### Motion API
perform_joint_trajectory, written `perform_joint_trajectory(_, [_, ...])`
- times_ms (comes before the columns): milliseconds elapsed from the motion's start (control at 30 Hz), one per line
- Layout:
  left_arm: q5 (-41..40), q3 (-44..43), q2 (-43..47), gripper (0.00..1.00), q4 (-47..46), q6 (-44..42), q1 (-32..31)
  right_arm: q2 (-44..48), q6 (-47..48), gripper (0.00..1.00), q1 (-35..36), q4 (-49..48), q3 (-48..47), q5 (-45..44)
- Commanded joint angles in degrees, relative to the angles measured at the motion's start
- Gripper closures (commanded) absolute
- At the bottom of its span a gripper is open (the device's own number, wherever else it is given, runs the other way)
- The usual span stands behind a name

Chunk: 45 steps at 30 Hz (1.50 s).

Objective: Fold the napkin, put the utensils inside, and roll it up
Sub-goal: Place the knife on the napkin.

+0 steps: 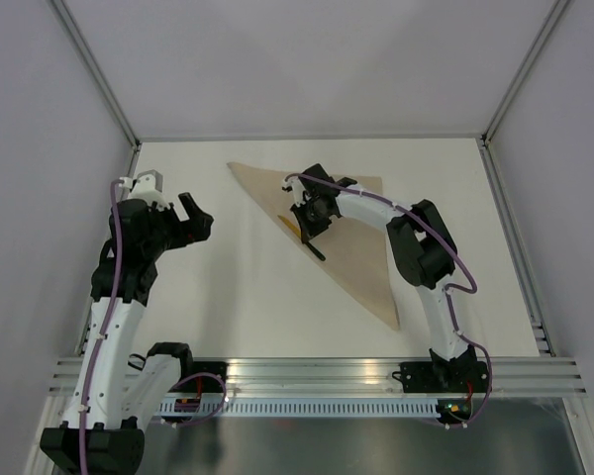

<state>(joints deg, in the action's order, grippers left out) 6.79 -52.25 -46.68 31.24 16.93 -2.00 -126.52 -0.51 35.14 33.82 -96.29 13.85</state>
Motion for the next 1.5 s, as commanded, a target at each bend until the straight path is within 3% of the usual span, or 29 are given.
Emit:
perform_joint_trajectory(0, [3.67,-3.65,-0.35,0.00,-0.83,2.93,-0.11,-3.47,-1.42,0.99,0.46,0.89,-2.06,-1.28])
perform_joint_trajectory(67, [4.37,-3.83,-0.17,0.00,-1.44,3.55,-0.11,-3.38,-1.59,0.96,0.46,1.16,-2.06,-1.19])
perform_joint_trajectory(167, [5.78,-3.83,-0.43,0.00,-2.59,4.34,-0.11,-2.77,-1.51,0.84,0.46,1.86,-2.06,-1.28])
perform_joint_trajectory(300, [8.32,-4.18,-1.40,0.00,-4.52,6.09,-0.11,-0.23,-1.95,0.57,0.46,3.17,-3.11,-1.37])
perform_joint_trajectory(400, [9.56,-3.65,-1.75,0.00,-6.80,7.41,-0.11,1.18,-2.12,0.47,0.55,5.45,-5.65,-1.54])
perform_joint_trajectory(633, [14.39,-0.67,-0.79,0.00,-15.22,8.82,-0.11,5.57,-1.95,0.41,-0.15,10.82,-10.93,-3.56])
perform_joint_trajectory(733, [18.86,3.27,0.44,0.00,-21.98,9.78,-0.63,10.39,-1.16,0.39,-2.95,13.19,-11.99,-3.91])
perform_joint_trajectory(833, [17.92,5.83,0.62,0.00,-26.05,9.35,-3.87,14.09,-1.24,0.39,-7.34,13.90,-11.12,-1.73])
perform_joint_trajectory(933, [7.16,8.12,-0.78,0.01,-29.83,5.32,-14.58,19.72,-1.86,0.39,-16.13,13.73,-7.61,2.84])
perform_joint_trajectory(967, [4.32,8.56,-1.48,0.01,-30.88,2.00,-21.66,22.60,-1.51,0.39,-20.15,13.29,-5.51,3.46])
perform_joint_trajectory(1167, [-11.59,14.08,-7.98,0.05,-40.72,-9.95,-44.62,29.48,-1.15,0.39,-32.29,11.80,1.97,7.15])
perform_joint_trajectory(1367, [-23.46,17.53,-20.54,0.04,-53.20,-23.05,-62.30,31.16,-2.56,0.39,-39.70,7.93,9.35,11.20])
perform_joint_trajectory(1467, [-25.59,17.53,-27.64,0.04,-59.27,-27.98,-67.50,30.02,-2.39,0.40,-40.49,7.57,10.07,11.20])
